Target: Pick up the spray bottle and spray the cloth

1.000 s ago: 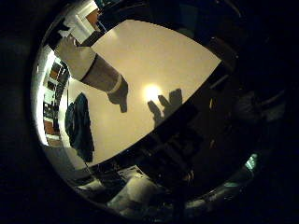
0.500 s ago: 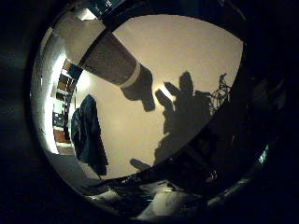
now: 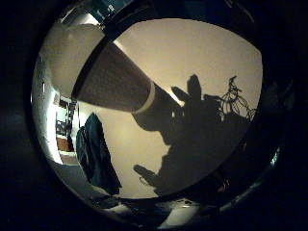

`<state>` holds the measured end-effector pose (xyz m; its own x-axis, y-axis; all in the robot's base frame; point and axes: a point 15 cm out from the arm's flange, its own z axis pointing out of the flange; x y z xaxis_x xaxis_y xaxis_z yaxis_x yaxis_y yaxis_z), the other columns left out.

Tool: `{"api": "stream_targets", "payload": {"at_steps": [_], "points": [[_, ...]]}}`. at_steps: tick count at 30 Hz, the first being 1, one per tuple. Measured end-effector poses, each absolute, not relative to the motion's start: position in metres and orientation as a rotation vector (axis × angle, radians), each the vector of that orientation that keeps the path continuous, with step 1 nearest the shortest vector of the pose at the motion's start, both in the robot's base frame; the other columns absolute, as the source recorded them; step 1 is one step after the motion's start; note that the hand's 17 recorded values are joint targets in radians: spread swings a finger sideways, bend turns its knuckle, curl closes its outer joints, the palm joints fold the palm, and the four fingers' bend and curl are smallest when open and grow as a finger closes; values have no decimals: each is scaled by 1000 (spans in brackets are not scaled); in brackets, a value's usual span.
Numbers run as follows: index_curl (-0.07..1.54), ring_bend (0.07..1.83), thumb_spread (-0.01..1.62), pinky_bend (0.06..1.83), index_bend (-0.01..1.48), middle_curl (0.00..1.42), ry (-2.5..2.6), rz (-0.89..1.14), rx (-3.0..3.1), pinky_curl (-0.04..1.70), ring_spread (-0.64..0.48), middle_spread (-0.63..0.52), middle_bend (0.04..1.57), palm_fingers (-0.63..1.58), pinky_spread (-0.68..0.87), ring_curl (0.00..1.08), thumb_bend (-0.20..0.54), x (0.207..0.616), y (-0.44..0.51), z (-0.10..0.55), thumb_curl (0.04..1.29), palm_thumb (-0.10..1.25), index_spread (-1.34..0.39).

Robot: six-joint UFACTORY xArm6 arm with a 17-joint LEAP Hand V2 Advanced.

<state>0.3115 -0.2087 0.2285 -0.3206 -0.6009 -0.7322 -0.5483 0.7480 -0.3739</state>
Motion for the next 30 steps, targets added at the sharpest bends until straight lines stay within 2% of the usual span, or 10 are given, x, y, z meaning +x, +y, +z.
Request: {"api": "stream_targets", "payload": {"at_steps": [4, 8, 12, 15, 18, 23, 26, 30], "points": [[281, 409, 1052, 557, 156, 355, 1952, -65, -845, 144, 241, 229, 282, 150, 391, 284, -20, 343, -212, 242, 293, 476, -58], [281, 543, 1057, 601, 156, 387, 1918, -34, -797, 120, 179, 124, 369, 387, 344, 313, -12, 374, -207, 245, 305, 551, -85], [295, 832, 1041, 821, 179, 448, 1912, 31, -719, 98, -59, -68, 486, 806, 78, 401, 4, 393, -201, 230, 334, 723, -205], [332, 916, 1032, 1041, 208, 499, 1911, 92, -649, 142, -172, -149, 559, 1066, -153, 447, 11, 407, -198, 214, 359, 858, -279], [430, 994, 1017, 1141, 360, 562, 1916, 137, -604, 197, -209, -171, 681, 1262, -288, 488, -5, 414, -195, 199, 375, 952, -318], [613, 1145, 1016, 1237, 776, 635, 1912, 165, -579, 298, -176, -117, 951, 1418, -290, 525, -15, 424, -194, 191, 387, 1008, -264], [669, 1247, 1022, 1326, 948, 656, 1907, 172, -576, 369, -162, -91, 1077, 1362, -249, 554, -14, 424, -194, 190, 408, 1021, -217], [696, 1350, 988, 1416, 1069, 672, 1898, 165, -573, 446, -160, -80, 1202, 1288, -210, 589, -11, 423, -197, 194, 461, 1061, -185]]}}
